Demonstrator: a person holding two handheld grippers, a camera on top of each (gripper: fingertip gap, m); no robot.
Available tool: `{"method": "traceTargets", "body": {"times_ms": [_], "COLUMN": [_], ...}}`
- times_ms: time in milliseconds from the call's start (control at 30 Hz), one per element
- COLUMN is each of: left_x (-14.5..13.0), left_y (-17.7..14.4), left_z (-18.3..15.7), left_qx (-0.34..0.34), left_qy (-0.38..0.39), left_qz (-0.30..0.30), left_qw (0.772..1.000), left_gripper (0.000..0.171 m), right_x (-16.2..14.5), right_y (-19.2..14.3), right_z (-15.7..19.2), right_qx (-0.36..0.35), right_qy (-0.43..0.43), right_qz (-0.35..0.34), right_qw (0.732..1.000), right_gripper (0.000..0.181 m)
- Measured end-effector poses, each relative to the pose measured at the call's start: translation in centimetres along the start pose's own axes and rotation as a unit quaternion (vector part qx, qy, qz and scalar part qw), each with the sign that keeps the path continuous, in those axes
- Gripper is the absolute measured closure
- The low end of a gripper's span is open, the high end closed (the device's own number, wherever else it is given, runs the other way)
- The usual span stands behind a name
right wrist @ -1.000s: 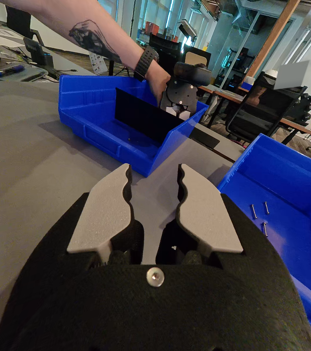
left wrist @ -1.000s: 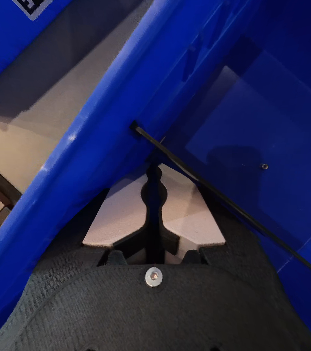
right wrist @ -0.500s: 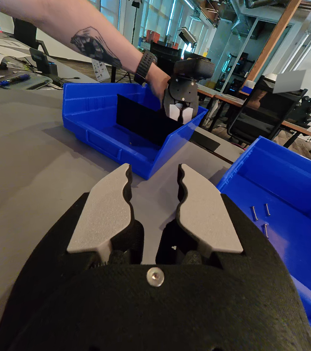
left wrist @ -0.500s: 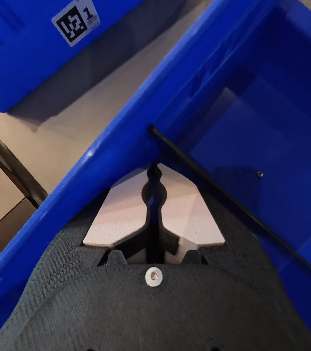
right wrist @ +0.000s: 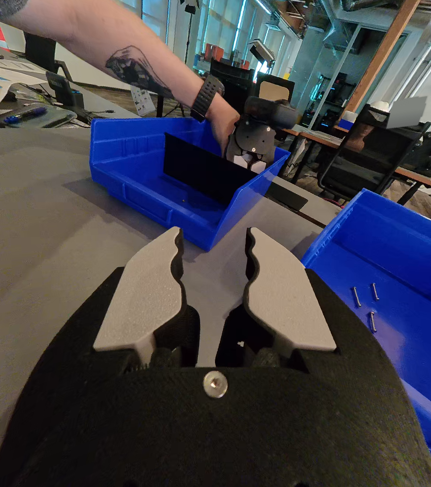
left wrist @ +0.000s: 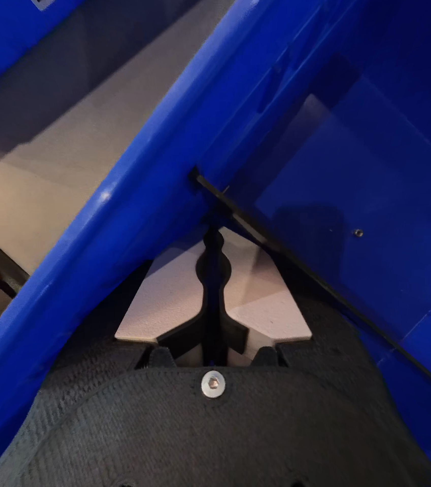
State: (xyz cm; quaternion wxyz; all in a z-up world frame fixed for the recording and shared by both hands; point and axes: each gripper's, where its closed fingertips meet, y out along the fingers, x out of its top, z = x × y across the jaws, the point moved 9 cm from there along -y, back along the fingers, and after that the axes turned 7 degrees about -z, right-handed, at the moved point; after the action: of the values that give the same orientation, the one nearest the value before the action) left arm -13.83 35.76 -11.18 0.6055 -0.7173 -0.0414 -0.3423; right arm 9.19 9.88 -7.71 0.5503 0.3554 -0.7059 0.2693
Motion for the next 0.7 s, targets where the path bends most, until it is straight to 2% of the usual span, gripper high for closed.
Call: {"method": "traceTargets", "body": {"times_ms": [267, 433, 600, 700], "left_x": [-0.7, -0.9, -1.3, -1.0], "left_y": [-1.1, -1.5, -1.2, -1.2], "left_z": [0.0, 0.9, 1.5, 1.4], "left_qx": [0.029, 0.064, 0.081, 0.117], "left_qy": [-0.063, -0.166, -0.279, -0.328], "left_qz": [0.068, -0.017, -0.016, -0.003], "left_qw": [0.995, 0.984, 0.957, 0.938], "left_gripper": [0.171, 0.158, 0.152, 0.154], "right_x": [0.4, 0.5, 0.5, 0.7], "right_y": [-0.4, -0.4, -0.4, -0.5], "right_z": [-0.1, 0.0, -0.1, -0.1], "right_qx": [-0.003, -0.002, -0.005, -0.003], "right_qy": [0.003, 0.001, 0.004, 0.006], "right_qz": [-0.014, -0.019, -0.022, -0.027], "right_qw": [1.000, 1.000, 1.000, 1.000], "right_gripper": [0.137, 0.136, 0.136, 0.136]}}
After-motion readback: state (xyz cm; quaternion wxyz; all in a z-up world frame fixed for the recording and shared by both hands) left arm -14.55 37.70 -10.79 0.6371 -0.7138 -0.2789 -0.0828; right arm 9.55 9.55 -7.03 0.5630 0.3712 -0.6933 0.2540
